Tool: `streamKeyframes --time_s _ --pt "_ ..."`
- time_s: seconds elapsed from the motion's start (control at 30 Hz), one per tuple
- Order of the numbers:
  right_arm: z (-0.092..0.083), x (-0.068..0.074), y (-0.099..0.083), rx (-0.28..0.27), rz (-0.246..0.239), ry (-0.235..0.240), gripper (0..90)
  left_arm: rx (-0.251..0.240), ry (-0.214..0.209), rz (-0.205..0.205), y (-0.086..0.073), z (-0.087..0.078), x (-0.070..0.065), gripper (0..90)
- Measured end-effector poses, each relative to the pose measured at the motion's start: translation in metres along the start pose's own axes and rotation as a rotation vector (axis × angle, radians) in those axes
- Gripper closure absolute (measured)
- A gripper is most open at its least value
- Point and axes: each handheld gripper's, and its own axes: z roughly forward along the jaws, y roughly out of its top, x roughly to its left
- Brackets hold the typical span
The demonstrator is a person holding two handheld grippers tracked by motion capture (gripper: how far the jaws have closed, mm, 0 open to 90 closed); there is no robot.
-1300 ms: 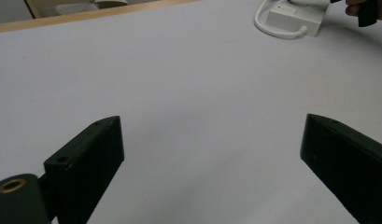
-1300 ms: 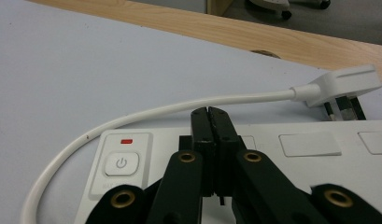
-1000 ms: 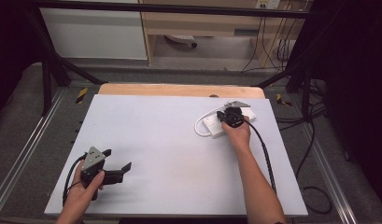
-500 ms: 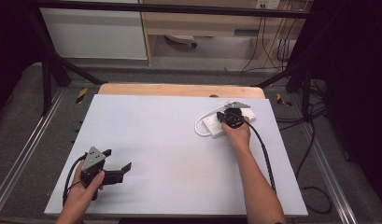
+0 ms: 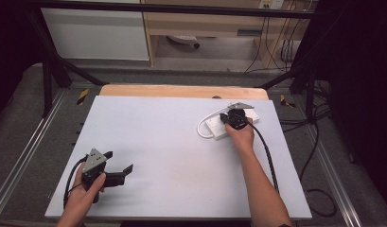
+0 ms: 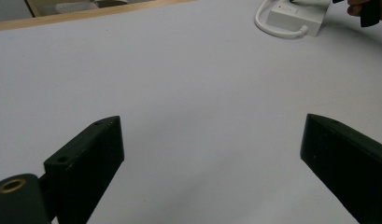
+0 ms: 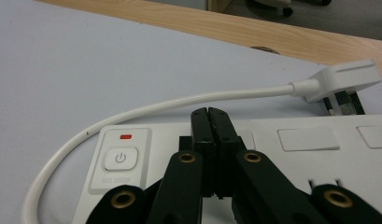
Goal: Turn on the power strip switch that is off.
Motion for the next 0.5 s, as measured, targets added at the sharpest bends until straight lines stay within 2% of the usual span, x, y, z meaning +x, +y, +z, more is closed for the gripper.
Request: streamKeyframes --time_s 0.5 --pt "-0.0102 -0.0029 0.0067 -0.019 0.012 0.004 90.0 0.001 0.003 0.003 0.0002 -0.0001 0.0003 6.4"
